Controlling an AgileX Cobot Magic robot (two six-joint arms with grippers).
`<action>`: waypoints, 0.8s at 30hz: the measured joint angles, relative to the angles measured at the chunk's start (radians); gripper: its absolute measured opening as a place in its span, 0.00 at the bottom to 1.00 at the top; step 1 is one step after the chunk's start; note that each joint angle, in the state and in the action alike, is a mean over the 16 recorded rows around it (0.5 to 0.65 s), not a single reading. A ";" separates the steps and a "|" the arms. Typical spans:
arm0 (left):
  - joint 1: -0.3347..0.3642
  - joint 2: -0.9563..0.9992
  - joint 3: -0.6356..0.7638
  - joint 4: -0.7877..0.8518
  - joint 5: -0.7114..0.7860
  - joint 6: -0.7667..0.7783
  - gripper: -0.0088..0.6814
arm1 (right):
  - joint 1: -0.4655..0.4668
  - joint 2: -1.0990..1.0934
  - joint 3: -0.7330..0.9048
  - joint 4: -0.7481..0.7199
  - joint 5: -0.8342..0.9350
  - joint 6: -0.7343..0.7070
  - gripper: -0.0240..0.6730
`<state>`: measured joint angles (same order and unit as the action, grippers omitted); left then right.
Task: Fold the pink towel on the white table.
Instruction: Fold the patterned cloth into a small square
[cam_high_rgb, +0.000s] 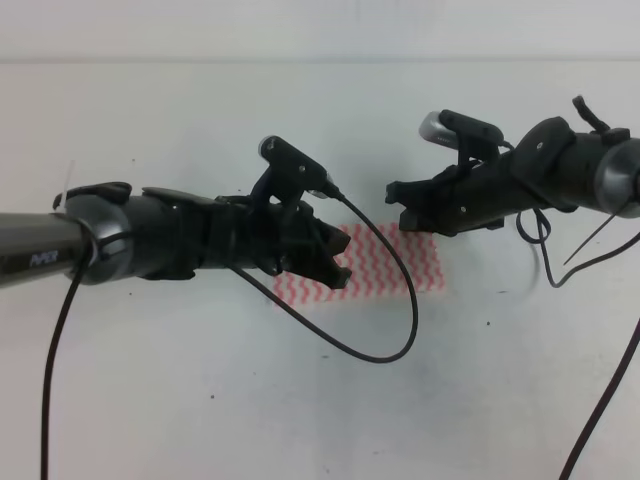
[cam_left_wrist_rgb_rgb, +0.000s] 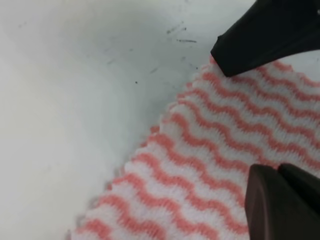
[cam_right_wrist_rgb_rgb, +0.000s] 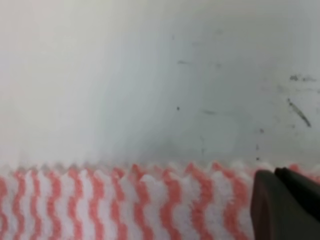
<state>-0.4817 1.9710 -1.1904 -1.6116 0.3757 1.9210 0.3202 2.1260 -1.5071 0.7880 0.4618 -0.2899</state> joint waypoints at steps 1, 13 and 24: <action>0.000 0.000 0.000 0.000 0.000 0.000 0.02 | 0.000 0.003 -0.001 0.000 0.003 0.000 0.01; 0.000 -0.002 0.000 0.018 0.003 -0.033 0.02 | 0.000 0.004 -0.002 -0.002 0.041 0.000 0.01; 0.014 -0.024 0.001 0.278 0.065 -0.290 0.02 | 0.000 -0.105 0.000 -0.058 0.077 0.008 0.01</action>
<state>-0.4678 1.9466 -1.1898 -1.3333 0.4407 1.6313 0.3202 2.0206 -1.5073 0.7302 0.5388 -0.2819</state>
